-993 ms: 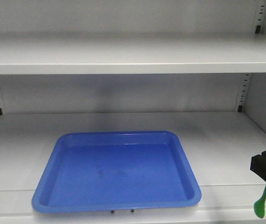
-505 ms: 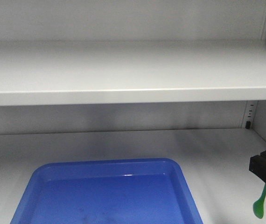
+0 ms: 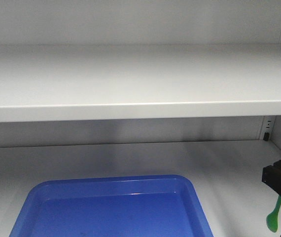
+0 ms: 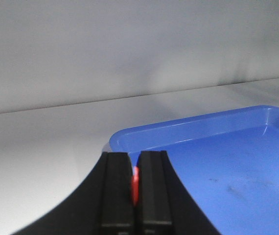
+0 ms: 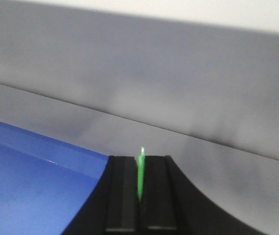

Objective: Sort red and green spoons into left cabinet
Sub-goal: 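Approach the blue tray on the cabinet shelf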

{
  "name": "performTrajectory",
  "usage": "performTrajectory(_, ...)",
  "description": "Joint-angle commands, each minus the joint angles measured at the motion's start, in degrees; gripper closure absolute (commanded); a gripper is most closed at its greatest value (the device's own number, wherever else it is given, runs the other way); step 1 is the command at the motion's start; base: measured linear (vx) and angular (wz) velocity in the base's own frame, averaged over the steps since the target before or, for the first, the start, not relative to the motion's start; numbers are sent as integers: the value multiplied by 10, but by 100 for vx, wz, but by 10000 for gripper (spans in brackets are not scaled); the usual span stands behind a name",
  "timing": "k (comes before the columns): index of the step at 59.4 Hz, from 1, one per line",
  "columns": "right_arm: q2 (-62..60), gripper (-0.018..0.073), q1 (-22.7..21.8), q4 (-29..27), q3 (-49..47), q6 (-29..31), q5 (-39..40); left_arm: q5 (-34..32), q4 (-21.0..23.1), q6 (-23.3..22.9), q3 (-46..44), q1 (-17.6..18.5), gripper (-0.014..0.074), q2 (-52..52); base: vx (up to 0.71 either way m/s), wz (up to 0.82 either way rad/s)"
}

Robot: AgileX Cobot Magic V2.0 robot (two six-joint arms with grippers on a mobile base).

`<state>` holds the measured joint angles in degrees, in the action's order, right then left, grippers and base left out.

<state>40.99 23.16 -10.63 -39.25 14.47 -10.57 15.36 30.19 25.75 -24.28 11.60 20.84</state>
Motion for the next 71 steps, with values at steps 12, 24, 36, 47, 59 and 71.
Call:
performTrajectory(12,-2,564,-3,0,-17,6,46,-41,9,-3,-16,4,594,9,0,0)
performTrajectory(24,-2,564,-3,0,-17,6,46,-41,9,-3,-16,4,594,9,0,0)
performTrajectory(36,-2,564,-3,0,-17,6,55,-75,9,-3,-16,4,594,9,0,0)
performTrajectory(47,8,564,-3,-5,-17,5,48,-81,9,-3,-16,4,594,9,0,0)
performTrajectory(59,33,564,-3,-8,-17,3,34,-83,9,-27,-16,4,594,9,0,0)
performTrajectory(71,65,561,-2,-62,-17,6,35,-107,9,-36,-17,4,594,25,0,0)
